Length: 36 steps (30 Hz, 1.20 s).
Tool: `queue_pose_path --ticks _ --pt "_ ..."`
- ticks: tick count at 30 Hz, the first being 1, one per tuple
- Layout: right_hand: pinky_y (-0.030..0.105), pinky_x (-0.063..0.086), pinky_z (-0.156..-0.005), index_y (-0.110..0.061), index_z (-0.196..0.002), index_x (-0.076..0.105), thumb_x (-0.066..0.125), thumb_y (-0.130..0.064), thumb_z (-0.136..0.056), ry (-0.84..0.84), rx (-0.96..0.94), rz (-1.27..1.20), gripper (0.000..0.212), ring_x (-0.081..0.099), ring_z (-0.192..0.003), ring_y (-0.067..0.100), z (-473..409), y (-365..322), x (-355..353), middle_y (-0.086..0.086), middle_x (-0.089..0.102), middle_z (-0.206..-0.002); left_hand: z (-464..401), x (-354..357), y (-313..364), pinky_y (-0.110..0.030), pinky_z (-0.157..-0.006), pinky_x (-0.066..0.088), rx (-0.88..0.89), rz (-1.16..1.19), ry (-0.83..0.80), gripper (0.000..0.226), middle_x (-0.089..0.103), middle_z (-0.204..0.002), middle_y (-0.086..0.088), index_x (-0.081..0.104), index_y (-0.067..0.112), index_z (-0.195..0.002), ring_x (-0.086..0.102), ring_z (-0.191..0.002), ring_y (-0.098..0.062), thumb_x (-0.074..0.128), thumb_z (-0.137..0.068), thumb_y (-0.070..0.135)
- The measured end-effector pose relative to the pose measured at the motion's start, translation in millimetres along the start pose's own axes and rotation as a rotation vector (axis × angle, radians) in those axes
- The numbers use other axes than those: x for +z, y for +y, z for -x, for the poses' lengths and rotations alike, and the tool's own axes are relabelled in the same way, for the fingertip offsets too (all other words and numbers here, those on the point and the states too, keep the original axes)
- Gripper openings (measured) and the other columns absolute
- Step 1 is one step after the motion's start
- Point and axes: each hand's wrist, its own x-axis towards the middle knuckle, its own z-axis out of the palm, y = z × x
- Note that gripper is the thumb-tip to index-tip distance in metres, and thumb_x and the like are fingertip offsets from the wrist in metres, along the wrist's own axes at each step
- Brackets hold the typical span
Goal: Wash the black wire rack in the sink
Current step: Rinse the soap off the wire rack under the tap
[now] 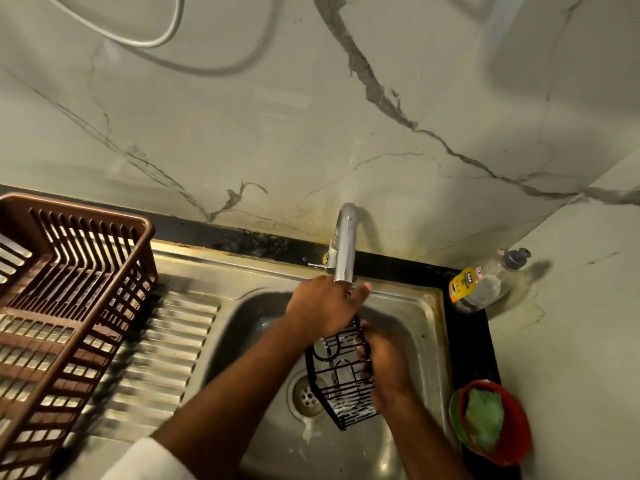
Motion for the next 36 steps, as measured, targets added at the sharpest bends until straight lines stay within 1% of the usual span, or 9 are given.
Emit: queue_pose_path --ticks 2,6,11,16,21,24,29,32,36 --pt "0.016 0.035 -0.039 -0.015 -0.068 0.061 0.052 -0.022 -0.102 -0.025 0.045 0.026 0.036 0.045 -0.038 0.004 3 -2 1 -0.004 0.052 -0.052 -7 -10 -8 -0.031 -0.071 0.048 -0.070 0.179 -0.028 0.075 0.062 -0.083 -0.003 0.060 0.014 -0.123 0.063 -0.083 -0.019 0.024 -0.097 0.075" --pt "0.018 0.027 -0.039 -0.016 -0.072 0.063 0.052 -0.024 -0.103 -0.020 0.074 0.099 0.034 0.038 -0.043 0.006 2 -10 -5 -0.002 0.048 -0.057 -13 -27 -30 -0.036 -0.074 0.055 -0.065 0.333 -0.002 0.042 0.070 -0.099 -0.007 0.066 0.009 -0.121 0.063 -0.080 -0.016 0.044 -0.107 0.041" --pt "0.018 0.022 -0.039 -0.017 -0.079 0.064 0.049 -0.023 -0.104 -0.034 0.133 0.065 0.030 0.035 -0.046 0.008 -5 -25 -6 -0.005 0.048 -0.056 9 -25 -29 -0.037 -0.078 0.057 -0.043 0.375 0.036 0.031 0.072 -0.098 -0.004 0.067 0.019 -0.109 0.066 -0.082 -0.014 0.048 -0.105 0.042" --pt "0.021 0.028 -0.043 -0.019 -0.073 0.064 0.052 -0.029 -0.102 -0.019 0.170 0.050 0.032 0.038 -0.045 0.009 -7 -30 8 -0.005 0.048 -0.055 38 6 -26 -0.041 -0.100 0.055 -0.401 0.923 0.482 0.049 0.057 -0.131 0.008 0.052 0.022 -0.138 0.060 -0.114 -0.013 0.065 -0.095 0.044" --pt "0.031 0.051 -0.056 0.001 -0.098 0.074 0.051 -0.031 -0.102 -0.026 0.170 -0.059 0.040 0.061 -0.056 0.024 -16 -27 23 0.013 0.067 -0.075 62 3 1 -0.030 -0.057 0.060 -0.505 1.685 0.125 0.052 0.076 -0.093 -0.018 0.071 0.003 -0.101 0.072 -0.069 -0.022 0.035 -0.110 0.040" --pt "0.039 0.060 -0.072 -0.015 -0.099 0.075 0.048 -0.033 -0.105 0.069 0.094 0.185 0.034 0.075 -0.074 0.027 -14 -28 26 0.007 0.078 -0.083 55 1 1 -0.026 -0.046 0.055 -0.514 1.670 0.102 0.056 0.076 -0.084 -0.017 0.068 0.001 -0.102 0.070 -0.058 -0.017 0.030 -0.111 0.041" --pt "0.001 0.042 -0.058 -0.024 -0.107 0.071 0.058 -0.025 -0.102 0.156 -0.278 0.676 0.013 0.061 -0.072 -0.012 8 -40 25 -0.017 0.068 -0.086 45 5 -10 -0.031 -0.058 0.058 -0.510 1.503 0.122 0.058 0.077 -0.095 -0.021 0.062 -0.004 -0.119 0.070 -0.067 -0.023 0.033 -0.110 0.046" --pt "0.002 0.046 -0.068 -0.023 -0.105 0.075 0.065 -0.012 -0.097 0.181 -0.416 0.531 0.017 0.066 -0.082 -0.013 4 -43 29 -0.014 0.074 -0.093 45 3 -12 -0.033 -0.061 0.059 -0.469 1.433 0.109 0.053 0.075 -0.097 -0.026 0.067 0.002 -0.104 0.069 -0.067 -0.025 0.036 -0.110 0.045" --pt "0.018 0.055 -0.065 -0.008 -0.099 0.075 0.066 0.001 -0.093 0.034 -0.093 0.075 0.014 0.072 -0.076 0.011 -11 -60 43 0.004 0.078 -0.084 50 -2 -20 -0.029 -0.050 0.056 -0.458 1.439 0.137 0.052 0.077 -0.087 -0.021 0.069 0.003 -0.097 0.066 -0.058 -0.021 0.038 -0.110 0.043"
